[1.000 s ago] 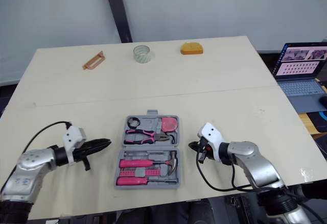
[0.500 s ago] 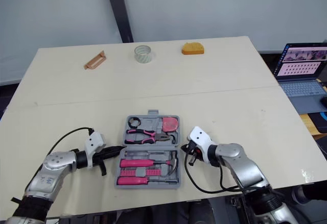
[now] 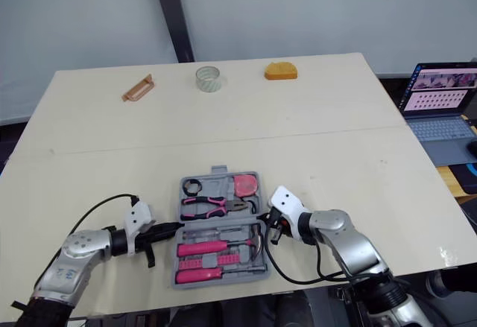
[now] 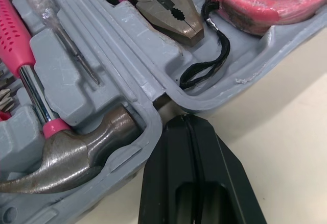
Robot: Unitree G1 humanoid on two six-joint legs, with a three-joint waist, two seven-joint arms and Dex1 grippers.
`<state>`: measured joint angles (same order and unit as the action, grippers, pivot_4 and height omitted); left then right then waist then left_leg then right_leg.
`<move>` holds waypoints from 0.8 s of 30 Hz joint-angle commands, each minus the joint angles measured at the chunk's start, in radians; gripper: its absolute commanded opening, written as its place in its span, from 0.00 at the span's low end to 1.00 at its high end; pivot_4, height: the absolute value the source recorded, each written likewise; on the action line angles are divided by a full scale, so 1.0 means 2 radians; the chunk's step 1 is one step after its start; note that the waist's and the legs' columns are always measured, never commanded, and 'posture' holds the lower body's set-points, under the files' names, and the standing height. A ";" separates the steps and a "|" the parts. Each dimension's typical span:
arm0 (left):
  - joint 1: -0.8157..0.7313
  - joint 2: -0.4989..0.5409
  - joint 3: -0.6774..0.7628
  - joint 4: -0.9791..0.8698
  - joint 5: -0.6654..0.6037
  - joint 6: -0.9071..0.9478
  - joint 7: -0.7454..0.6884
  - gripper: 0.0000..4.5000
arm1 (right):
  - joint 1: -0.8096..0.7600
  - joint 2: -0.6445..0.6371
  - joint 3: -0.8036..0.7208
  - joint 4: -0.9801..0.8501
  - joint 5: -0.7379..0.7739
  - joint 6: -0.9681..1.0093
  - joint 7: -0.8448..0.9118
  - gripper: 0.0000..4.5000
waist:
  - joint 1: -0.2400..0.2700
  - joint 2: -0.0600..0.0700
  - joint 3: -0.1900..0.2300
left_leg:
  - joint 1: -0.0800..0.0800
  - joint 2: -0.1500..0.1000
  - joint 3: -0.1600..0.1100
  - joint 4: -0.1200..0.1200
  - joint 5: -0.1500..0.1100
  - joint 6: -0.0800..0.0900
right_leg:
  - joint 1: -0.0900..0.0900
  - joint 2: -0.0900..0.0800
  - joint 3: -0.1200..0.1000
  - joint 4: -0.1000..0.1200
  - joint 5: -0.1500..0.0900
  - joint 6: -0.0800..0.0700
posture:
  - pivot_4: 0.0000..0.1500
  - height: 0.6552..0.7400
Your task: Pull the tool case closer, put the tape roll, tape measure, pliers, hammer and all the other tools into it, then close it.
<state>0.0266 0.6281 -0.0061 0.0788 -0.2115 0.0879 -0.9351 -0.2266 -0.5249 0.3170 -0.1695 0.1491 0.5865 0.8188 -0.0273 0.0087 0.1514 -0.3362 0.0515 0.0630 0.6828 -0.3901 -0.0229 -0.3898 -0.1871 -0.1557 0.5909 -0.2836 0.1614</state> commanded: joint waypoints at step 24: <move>0.066 0.022 0.002 -0.040 -0.006 0.009 -0.009 0.00 | 0.020 -0.015 0.018 -0.045 0.012 0.016 0.018 0.00 | 0.000 0.000 0.000 | 0.000 0.000 0.000 0.000 0.000 0.000 | 0.000 0.000 0.000 0.000 0.000 0.000 | 1.00 1.00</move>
<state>0.1326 0.6589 0.0036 -0.0002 -0.2295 0.0993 -0.9404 -0.1824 -0.5570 0.3451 -0.2362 0.1656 0.6268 0.8418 -0.0273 0.0087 0.1514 -0.3361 0.0517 0.0631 0.6824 -0.3903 -0.0228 -0.3900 -0.1871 -0.1557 0.5907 -0.2836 0.1614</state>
